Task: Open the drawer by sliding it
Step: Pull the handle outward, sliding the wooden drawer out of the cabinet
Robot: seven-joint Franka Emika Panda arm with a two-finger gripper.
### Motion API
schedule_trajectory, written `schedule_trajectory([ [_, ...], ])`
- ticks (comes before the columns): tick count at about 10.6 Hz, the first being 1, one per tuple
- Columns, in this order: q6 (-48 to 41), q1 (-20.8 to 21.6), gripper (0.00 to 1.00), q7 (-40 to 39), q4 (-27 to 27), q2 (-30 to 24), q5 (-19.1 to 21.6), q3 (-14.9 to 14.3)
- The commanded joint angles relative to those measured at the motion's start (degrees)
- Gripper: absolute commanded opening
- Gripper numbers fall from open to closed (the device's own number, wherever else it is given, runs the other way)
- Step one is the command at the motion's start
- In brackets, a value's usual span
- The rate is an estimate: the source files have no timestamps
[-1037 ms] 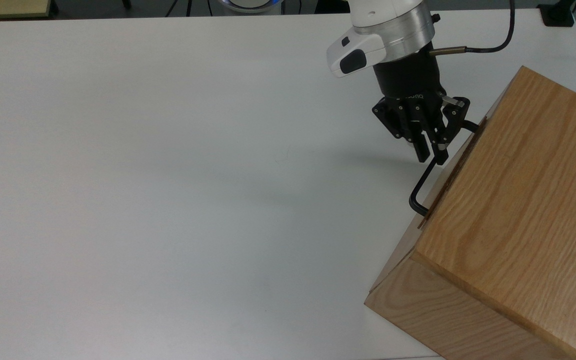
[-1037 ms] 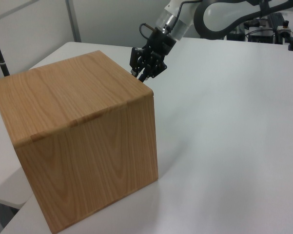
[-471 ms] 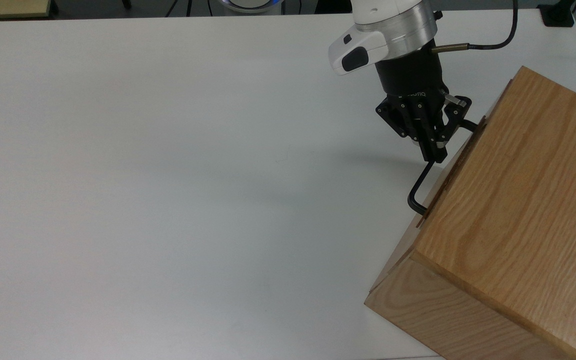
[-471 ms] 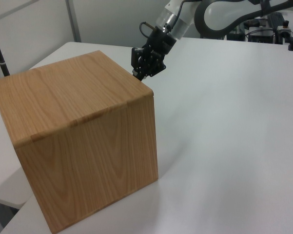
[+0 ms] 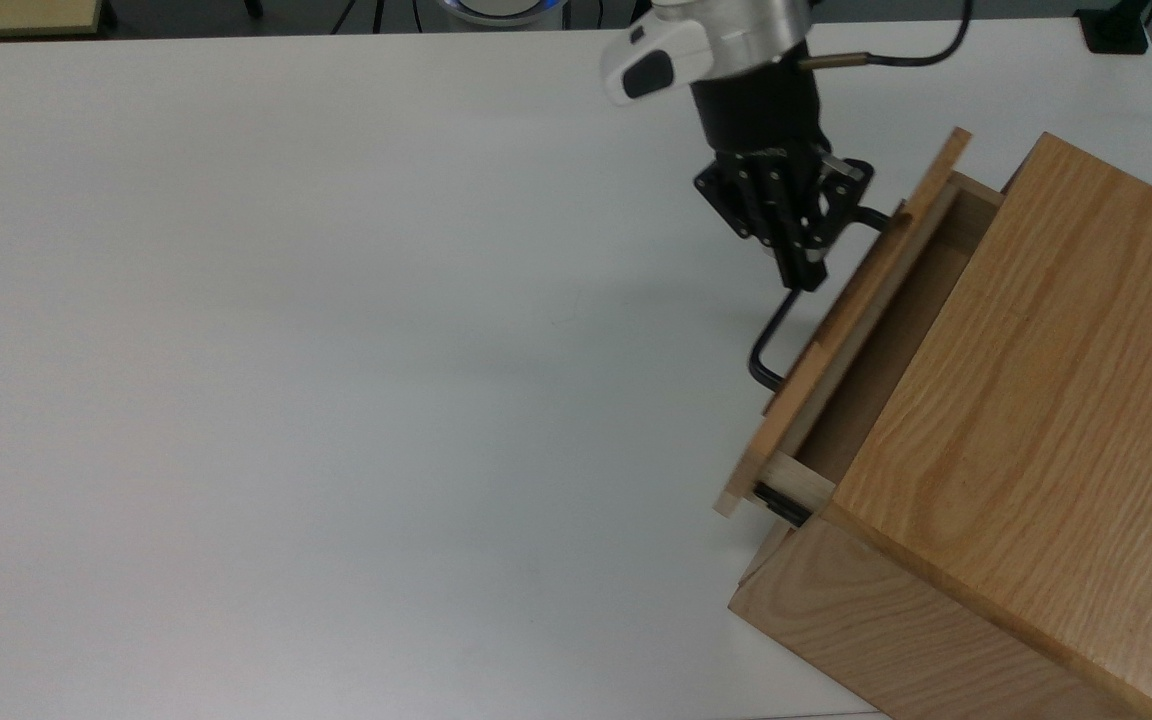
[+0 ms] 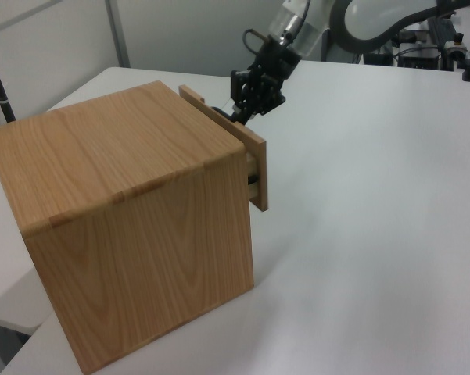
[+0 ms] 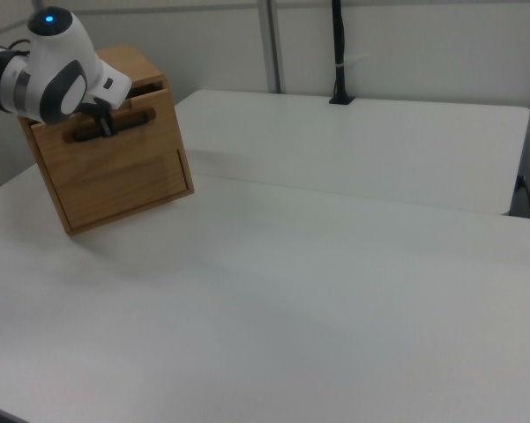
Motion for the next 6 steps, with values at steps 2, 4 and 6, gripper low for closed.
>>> schedule_trajectory([
  [2, -3.0, -5.5, 0.06, 0.2, -10.4, -8.7, 0.8, -0.1],
  [4, -7.4, -8.0, 0.07, -0.6, -10.4, -10.3, 0.8, -0.1],
  [6, -11.2, -10.1, 0.1, -3.4, -10.3, -11.5, 0.7, -0.2],
])
